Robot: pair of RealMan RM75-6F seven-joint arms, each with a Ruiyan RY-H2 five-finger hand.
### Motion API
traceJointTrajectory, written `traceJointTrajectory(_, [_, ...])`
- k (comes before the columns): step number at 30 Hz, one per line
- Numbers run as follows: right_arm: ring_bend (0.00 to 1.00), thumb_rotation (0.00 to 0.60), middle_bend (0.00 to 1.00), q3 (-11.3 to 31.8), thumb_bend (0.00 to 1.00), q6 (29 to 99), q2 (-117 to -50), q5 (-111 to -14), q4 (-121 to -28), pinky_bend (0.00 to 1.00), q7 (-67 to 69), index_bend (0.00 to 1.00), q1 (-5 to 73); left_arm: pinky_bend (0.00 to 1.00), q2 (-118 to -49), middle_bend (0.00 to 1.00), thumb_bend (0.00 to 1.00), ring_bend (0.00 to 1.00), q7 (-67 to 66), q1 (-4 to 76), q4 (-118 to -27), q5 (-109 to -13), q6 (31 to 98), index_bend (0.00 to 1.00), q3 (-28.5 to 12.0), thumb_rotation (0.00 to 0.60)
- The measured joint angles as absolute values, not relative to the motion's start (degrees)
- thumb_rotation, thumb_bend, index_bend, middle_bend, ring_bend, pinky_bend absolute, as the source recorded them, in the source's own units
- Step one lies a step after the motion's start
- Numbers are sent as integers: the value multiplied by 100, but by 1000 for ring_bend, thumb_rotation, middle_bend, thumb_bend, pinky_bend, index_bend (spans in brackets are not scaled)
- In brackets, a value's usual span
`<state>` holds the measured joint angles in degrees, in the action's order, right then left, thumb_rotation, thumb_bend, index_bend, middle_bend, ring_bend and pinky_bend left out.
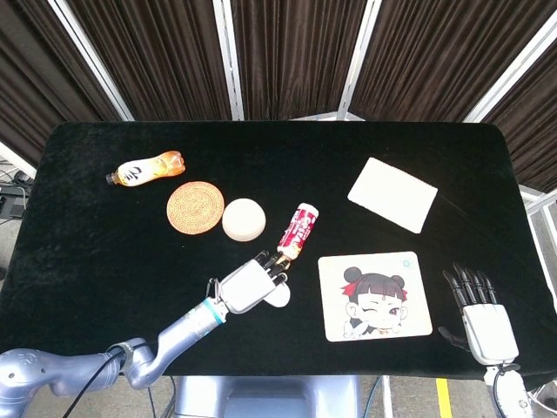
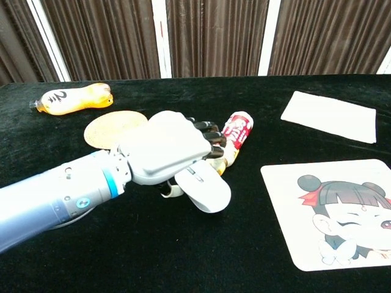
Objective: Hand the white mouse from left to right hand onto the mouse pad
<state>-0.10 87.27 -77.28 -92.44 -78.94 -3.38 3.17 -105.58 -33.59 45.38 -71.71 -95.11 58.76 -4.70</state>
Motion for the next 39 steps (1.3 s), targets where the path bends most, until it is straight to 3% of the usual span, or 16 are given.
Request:
traceJointTrajectory(3, [0,600,0,-12,15,8741,-7729,-9250,-7898,0,-345,61,314,220,-10656,100,355,47,-3375,4564,-7170,-9482,5875,491,-483,600])
traceJointTrajectory(6, [0,600,0,-13,15,8767,-7729,-9266,-7900,0,-345,61,309,118,-10699,11,243,1,-3479,4568,-7177,-9459,5867,308,-463,600])
traceJointTrajectory(10, [0,600,0,-19,15,8792,-7717,-9280,-7908,0,-334,61,300,60,-10721,0,159,0,-3639,4509,-7227,-9393,5938,161,-447,600])
traceJointTrajectory(26, [0,600,0,-61,15,8801,-7725,-9319,-7934,0,-445,61,282,0,-9985,0,119,0,-3656,4033,-7751,-9194,6555,51,-431,600])
traceJointTrajectory(39, [0,600,0,-100,14,8783,-7755,-9408,-7935,0,-559,60,309,0,-8134,0,105,0,-2696,2451,-8808,-9128,8184,0,294,600])
